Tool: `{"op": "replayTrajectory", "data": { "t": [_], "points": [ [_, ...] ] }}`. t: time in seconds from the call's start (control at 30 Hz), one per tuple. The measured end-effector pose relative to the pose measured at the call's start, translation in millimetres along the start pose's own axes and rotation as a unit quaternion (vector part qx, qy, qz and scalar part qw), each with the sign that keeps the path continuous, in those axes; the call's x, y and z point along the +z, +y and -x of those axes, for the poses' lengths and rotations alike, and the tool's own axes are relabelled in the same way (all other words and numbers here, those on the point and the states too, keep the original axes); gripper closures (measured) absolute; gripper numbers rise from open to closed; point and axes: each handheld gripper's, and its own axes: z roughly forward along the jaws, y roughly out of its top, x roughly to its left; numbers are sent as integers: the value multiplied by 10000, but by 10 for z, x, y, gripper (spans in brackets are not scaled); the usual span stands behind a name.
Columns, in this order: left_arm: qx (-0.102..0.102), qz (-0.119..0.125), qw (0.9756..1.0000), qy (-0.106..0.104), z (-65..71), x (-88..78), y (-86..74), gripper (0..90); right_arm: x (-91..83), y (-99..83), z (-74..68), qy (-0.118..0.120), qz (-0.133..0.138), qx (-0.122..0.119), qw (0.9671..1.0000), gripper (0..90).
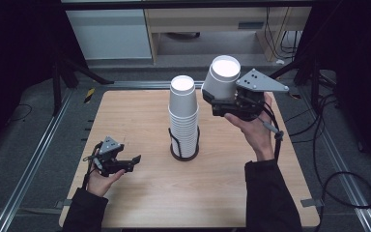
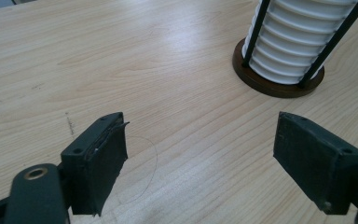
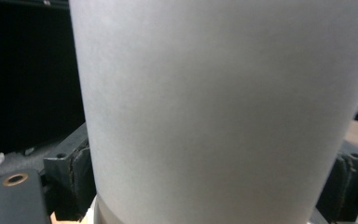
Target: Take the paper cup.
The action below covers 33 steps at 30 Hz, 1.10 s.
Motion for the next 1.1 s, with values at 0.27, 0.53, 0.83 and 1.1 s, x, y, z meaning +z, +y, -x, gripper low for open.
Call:
{"op": "replayTrajectory", "data": {
  "t": [0.27,0.53,0.83,1.1],
  "points": [
    [41,10,10000,-41,8,-22,13,169,-128,-222,46,67,-182,6,9998,122],
    [50,31,10000,-79,-1,-46,21,171,-149,-500,11,228,-503,-63,9985,122],
    [124,11,9998,-176,23,-42,29,173,-206,-723,-1,410,-922,-194,9947,121],
    [193,-6,9995,-253,36,-41,38,175,-213,-876,-61,650,-1148,-228,9910,121]
  ]
}}
